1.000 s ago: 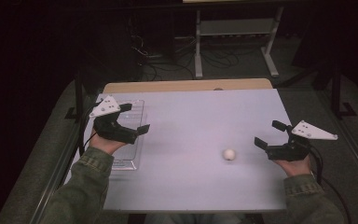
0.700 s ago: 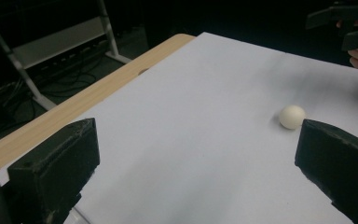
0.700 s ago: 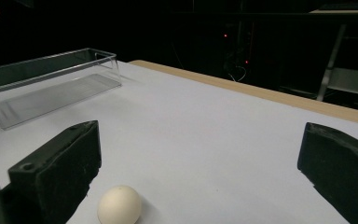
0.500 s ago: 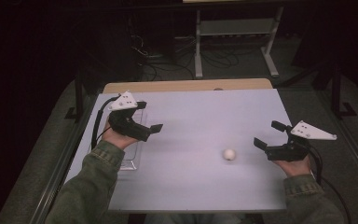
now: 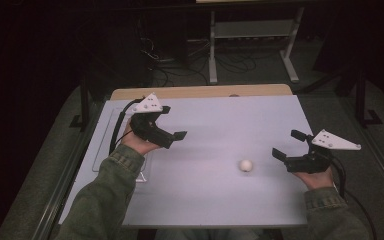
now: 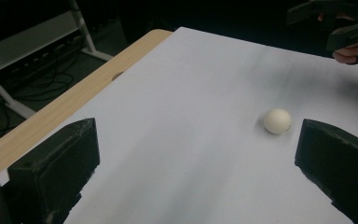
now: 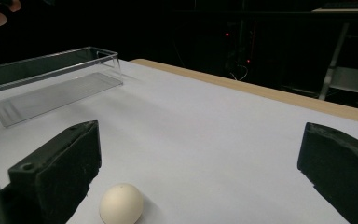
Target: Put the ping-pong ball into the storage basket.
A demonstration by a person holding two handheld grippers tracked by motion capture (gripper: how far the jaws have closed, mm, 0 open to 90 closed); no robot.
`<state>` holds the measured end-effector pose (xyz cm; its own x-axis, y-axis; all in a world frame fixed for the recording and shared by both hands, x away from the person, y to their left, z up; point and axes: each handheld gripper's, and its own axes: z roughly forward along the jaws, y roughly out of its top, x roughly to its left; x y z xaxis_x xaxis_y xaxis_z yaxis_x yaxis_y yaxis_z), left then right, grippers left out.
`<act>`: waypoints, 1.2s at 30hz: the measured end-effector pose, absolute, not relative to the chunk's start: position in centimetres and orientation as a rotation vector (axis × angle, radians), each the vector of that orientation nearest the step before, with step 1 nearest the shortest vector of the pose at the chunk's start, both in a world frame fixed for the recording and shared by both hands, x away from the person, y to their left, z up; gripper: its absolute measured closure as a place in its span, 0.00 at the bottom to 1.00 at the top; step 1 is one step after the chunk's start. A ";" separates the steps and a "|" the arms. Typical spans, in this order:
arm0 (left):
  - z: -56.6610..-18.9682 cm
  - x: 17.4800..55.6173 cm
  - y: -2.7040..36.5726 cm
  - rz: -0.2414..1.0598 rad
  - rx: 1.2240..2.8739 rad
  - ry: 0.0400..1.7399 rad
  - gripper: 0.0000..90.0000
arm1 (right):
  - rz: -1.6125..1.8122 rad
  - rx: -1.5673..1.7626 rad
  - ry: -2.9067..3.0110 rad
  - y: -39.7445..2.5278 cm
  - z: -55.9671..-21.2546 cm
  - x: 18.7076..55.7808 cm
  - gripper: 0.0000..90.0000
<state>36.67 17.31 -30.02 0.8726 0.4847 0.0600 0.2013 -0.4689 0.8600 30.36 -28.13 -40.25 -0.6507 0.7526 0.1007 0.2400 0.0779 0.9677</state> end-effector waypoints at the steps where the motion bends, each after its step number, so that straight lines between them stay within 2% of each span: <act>1: -30.0 36.7 17.0 0.366 2.073 0.489 0.00 | 1.600 0.979 1.935 -28.1 -40.3 30.4 0.00; 36: -31.0 38.3 9.9 0.260 2.237 0.332 0.00 | 1.597 0.961 1.952 -27.9 -40.3 30.3 0.00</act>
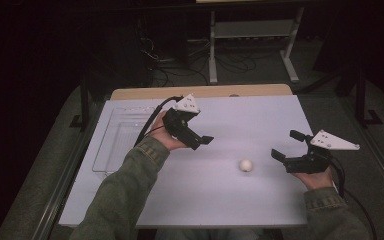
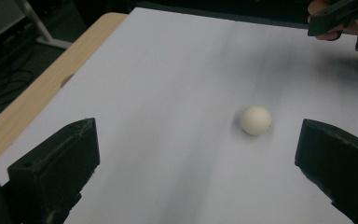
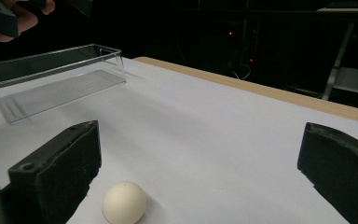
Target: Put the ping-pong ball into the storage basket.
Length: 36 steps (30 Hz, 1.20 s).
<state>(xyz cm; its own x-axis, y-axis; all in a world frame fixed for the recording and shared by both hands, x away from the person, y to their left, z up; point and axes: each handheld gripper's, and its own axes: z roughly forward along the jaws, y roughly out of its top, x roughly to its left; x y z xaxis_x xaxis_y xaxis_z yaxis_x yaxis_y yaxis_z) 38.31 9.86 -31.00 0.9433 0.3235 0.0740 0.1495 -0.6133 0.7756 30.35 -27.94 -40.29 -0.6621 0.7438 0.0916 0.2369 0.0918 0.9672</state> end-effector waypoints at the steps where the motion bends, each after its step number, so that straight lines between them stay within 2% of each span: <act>1: -31.1 38.3 9.6 0.256 2.246 0.330 0.00 | 1.596 0.960 1.952 -27.9 -40.3 30.3 0.00; 36: -35.5 40.0 4.4 0.172 2.375 0.251 0.00 | 1.611 0.945 1.949 -27.9 -40.1 30.2 0.00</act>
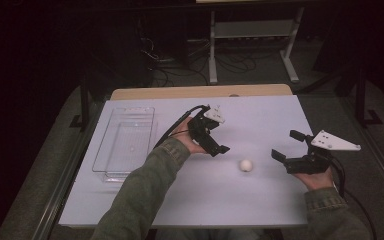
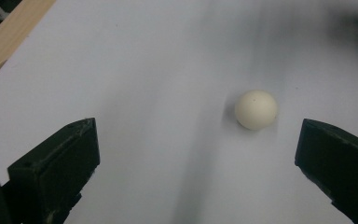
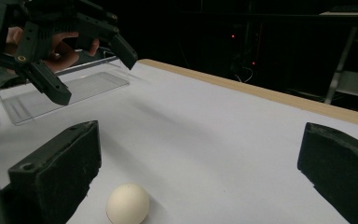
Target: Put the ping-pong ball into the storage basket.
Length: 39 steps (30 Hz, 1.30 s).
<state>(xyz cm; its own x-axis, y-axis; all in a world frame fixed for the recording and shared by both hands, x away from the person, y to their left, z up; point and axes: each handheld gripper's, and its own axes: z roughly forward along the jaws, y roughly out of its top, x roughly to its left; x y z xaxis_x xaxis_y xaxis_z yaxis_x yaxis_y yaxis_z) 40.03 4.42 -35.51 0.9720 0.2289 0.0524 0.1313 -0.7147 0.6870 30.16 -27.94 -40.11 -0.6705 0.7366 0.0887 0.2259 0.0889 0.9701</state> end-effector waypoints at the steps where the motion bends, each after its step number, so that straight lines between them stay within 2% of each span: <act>1: -35.6 40.1 4.3 0.170 2.382 0.246 0.00 | 1.612 0.945 1.949 -28.0 -40.1 30.2 0.00; 39: -38.8 39.5 0.3 0.096 2.482 0.143 0.00 | 1.625 0.940 1.958 -27.9 -40.1 30.2 0.00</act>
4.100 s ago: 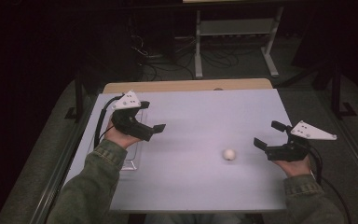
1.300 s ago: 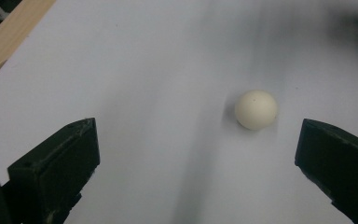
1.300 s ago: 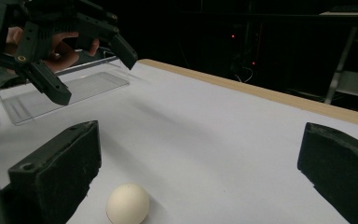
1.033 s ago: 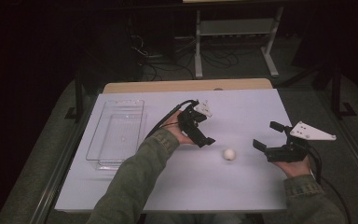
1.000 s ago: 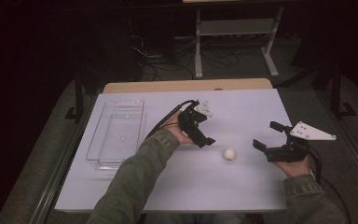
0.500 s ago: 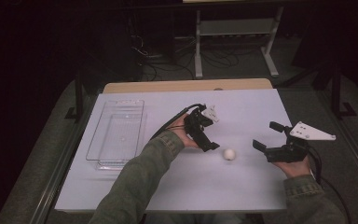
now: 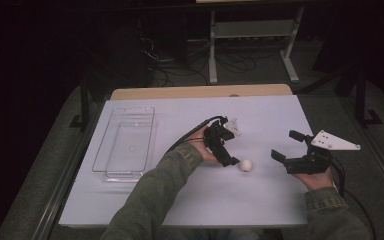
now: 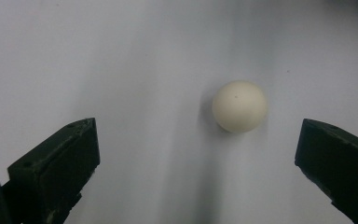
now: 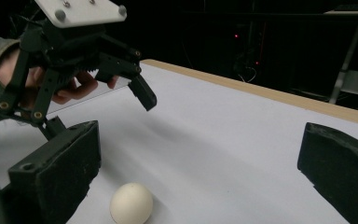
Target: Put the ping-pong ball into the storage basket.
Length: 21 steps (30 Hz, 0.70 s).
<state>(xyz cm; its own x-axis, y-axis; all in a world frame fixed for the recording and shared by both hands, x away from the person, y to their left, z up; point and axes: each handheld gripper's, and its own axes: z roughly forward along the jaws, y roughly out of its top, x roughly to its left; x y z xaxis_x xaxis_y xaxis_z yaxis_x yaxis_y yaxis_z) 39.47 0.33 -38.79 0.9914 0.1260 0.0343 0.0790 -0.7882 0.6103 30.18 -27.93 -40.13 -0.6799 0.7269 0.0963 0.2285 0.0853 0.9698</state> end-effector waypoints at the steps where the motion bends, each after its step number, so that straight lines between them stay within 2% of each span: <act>1: -38.9 39.5 0.2 0.094 2.489 0.138 0.00 | 1.626 0.940 1.958 -27.9 -40.1 30.2 0.00; 21: -40.9 39.4 -1.6 0.057 2.497 0.124 0.00 | 1.634 0.945 1.951 -28.0 -40.1 30.2 0.00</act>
